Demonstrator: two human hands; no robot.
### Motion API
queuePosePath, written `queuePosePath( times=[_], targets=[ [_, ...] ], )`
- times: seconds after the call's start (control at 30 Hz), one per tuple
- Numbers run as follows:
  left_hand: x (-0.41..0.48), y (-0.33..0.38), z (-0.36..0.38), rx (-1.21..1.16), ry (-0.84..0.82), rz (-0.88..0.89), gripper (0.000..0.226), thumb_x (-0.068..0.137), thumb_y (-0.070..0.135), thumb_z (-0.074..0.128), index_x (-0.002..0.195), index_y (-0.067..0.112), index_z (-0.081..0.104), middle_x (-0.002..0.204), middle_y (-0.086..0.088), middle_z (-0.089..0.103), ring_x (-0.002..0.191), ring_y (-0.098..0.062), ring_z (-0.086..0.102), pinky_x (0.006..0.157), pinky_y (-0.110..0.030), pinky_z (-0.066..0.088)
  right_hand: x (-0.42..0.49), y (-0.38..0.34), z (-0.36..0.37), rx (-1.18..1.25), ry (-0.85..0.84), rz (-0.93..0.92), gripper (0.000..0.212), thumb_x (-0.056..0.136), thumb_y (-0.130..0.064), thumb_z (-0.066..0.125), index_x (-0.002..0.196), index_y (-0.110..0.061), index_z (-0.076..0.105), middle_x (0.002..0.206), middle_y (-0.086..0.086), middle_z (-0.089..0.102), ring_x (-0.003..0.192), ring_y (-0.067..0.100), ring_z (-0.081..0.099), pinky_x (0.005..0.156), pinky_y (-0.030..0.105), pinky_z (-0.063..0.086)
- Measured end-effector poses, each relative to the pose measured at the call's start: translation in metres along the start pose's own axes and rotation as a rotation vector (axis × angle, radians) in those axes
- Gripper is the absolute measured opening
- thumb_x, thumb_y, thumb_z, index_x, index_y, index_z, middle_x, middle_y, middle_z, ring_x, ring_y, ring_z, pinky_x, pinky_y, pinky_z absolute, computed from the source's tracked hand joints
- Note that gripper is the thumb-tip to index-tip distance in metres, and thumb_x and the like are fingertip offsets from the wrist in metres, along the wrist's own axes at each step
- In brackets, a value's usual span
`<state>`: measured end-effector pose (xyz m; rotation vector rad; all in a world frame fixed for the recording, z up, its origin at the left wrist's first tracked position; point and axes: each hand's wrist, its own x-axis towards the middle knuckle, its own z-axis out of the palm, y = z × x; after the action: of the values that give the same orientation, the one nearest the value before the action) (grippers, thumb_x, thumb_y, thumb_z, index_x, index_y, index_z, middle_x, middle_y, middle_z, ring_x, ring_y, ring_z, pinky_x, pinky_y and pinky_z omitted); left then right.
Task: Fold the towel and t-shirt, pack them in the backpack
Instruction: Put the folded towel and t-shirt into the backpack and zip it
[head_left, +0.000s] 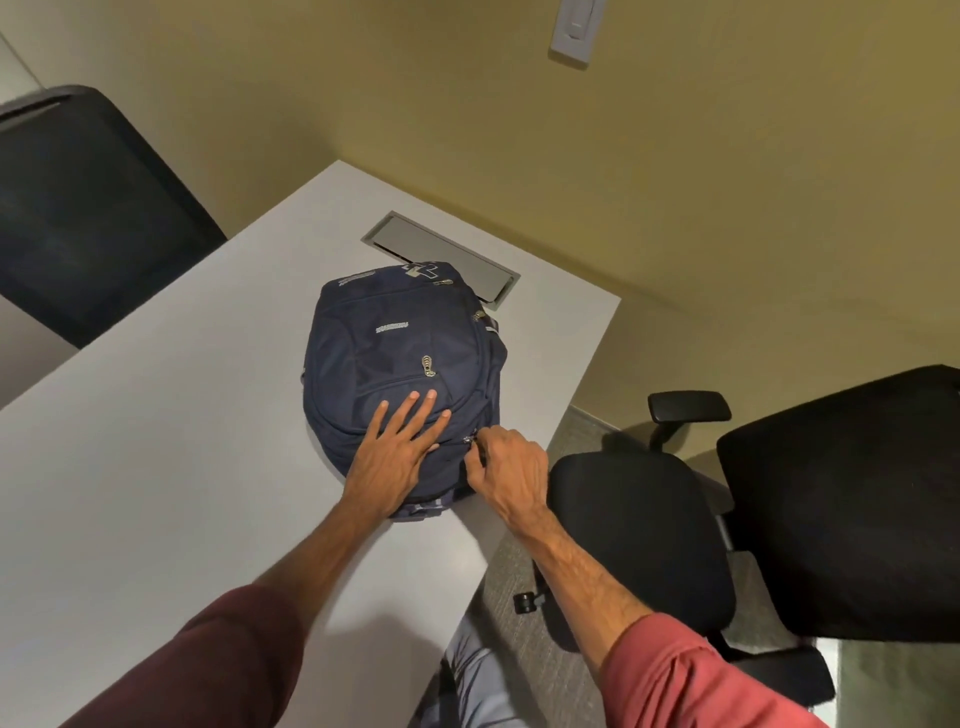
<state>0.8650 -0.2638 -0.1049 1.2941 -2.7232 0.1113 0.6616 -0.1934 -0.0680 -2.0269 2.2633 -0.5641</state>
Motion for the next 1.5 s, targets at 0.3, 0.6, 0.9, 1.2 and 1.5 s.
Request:
queuePosePath(
  times=[0.3,0.6,0.9,1.2,1.5],
  targets=[
    [-0.006,-0.001,-0.011,-0.066,-0.097,-0.059,0.062,0.115,0.045,0.008,0.167,0.027,0.035,0.176,-0.005,0.026,0.160,-0.030,0.031,0.129,-0.058,0.025,0.023,0.021,-0.005,-0.013,0.057,0.053,0.028,0.096,-0.028,0.069,0.075,-0.021,0.053,0.064,-0.007,0.048,0.051,0.015,0.045,0.047,0.030,0.040],
    [0.013,0.026,-0.034,-0.138,-0.096,-0.098,0.063,0.109,0.044,0.038,0.167,0.020,0.034,0.179,0.000,0.016,0.164,-0.021,0.019,0.133,-0.052,0.016,0.045,0.043,0.001,0.017,0.018,0.114,0.027,0.100,-0.025,0.068,0.077,-0.020,0.054,0.068,-0.003,0.055,0.051,0.019,0.050,0.051,0.028,0.033],
    [0.100,0.065,-0.020,-0.007,-0.224,-0.142,0.076,0.112,0.054,0.024,0.172,0.013,0.001,0.180,-0.008,-0.008,0.166,-0.026,-0.008,0.133,-0.057,0.005,0.049,0.065,0.000,0.037,-0.036,-0.018,0.020,0.101,-0.028,0.064,0.084,-0.019,0.057,0.075,-0.002,0.060,0.058,0.022,0.057,0.051,0.032,0.039],
    [0.090,0.060,0.000,0.009,-0.118,-0.108,0.056,0.117,0.038,0.030,0.166,0.011,0.037,0.176,-0.008,0.024,0.164,-0.028,0.022,0.131,-0.057,0.021,0.103,0.102,0.022,0.080,0.107,-0.051,0.016,0.106,-0.026,0.058,0.093,-0.017,0.060,0.079,-0.002,0.056,0.060,0.020,0.054,0.050,0.039,0.046],
    [0.094,0.060,-0.001,-0.016,-0.221,-0.116,0.060,0.113,0.043,0.030,0.166,0.015,0.032,0.177,-0.009,0.021,0.164,-0.032,0.019,0.129,-0.058,0.021,0.160,0.131,0.066,0.061,0.242,-0.016,0.018,0.107,-0.020,0.061,0.090,-0.016,0.063,0.074,0.000,0.053,0.055,0.022,0.047,0.046,0.040,0.044]
  ],
)
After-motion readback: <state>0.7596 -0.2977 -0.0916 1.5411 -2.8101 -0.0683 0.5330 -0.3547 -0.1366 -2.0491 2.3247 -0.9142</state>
